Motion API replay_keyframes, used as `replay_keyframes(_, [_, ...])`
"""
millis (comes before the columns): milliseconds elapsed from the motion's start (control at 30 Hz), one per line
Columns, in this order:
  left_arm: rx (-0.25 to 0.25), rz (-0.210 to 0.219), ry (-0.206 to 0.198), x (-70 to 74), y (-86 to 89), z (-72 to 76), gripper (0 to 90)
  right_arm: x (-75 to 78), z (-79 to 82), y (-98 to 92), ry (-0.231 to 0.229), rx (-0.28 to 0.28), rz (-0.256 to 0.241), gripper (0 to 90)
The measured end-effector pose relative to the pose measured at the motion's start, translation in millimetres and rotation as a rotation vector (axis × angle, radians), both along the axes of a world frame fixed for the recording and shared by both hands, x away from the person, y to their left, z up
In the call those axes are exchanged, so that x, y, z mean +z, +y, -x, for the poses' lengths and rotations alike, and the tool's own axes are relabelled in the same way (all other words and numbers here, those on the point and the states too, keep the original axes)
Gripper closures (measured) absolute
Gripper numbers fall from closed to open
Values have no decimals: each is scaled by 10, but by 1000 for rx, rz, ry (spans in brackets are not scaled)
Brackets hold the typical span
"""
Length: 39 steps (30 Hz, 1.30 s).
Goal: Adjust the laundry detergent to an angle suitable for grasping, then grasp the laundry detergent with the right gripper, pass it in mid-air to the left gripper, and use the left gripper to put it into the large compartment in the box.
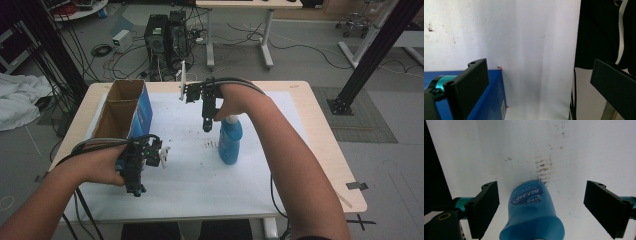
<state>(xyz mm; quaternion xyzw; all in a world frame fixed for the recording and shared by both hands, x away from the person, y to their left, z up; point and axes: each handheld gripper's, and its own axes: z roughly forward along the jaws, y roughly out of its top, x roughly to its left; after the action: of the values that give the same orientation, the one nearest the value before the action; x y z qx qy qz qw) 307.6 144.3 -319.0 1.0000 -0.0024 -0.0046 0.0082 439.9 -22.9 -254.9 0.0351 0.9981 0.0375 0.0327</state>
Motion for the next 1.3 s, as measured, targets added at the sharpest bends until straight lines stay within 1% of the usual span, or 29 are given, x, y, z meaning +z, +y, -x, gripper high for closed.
replay_keyframes(33, [7, 0, 6, -1, -1, 6, 19, -1, 2, 2, -1, 2, 0, 120])
replay_keyframes(67, [3, -5, 8, 3, -3, 8, 19, 0, 5, 5, -2, 5, 0, 120])
replay_keyframes(133, [1, -5, 2, 10, -4, 18, 19, 7, 12, 11, -2, 3, -2, 120])
replay_keyframes(233, [0, -5, 8, 18, 1, 28, 19, 12, 15, 8, -4, 5, -1, 120])
replay_keyframes(367, [10, -12, 9, 14, 0, 32, 19, 14, 15, -5, -9, 7, -2, 120])
replay_keyframes(433, [5, -14, 2, 15, -8, 30, 19, 17, 11, -9, -9, 7, -5, 120])
replay_keyframes(533, [12, -12, 7, 14, -14, 42, 19, 16, 0, -7, -12, 6, -4, 120])
replay_keyframes(567, [11, -13, 2, 17, -16, 44, 19, 18, 2, -4, -13, -1, -5, 120])
replay_keyframes(667, [8, -11, 4, 31, -17, 45, 19, 18, 0, -1, -13, 3, -7, 120])
replay_keyframes(800, [6, -11, -2, 47, -11, 41, 19, 23, -3, -6, -19, 2, -8, 120])
replay_keyframes(833, [9, -9, -2, 49, -9, 45, 19, 30, 6, -11, -18, -8, -8, 120])
replay_keyframes(933, [7, -8, -4, 50, -13, 48, 19, 43, 16, -20, -23, -3, -10, 120])
replay_keyframes(1067, [6, -4, -4, 43, -28, 50, 19, 57, 31, -33, -22, -15, -9, 121])
replay_keyframes(1167, [5, 0, -4, 35, -31, 52, 19, 56, 29, -32, -24, -13, -11, 120])
replay_keyframes(1300, [10, 6, -9, 11, -3, 46, 19, 46, 47, 19, -23, -8, -16, 120])
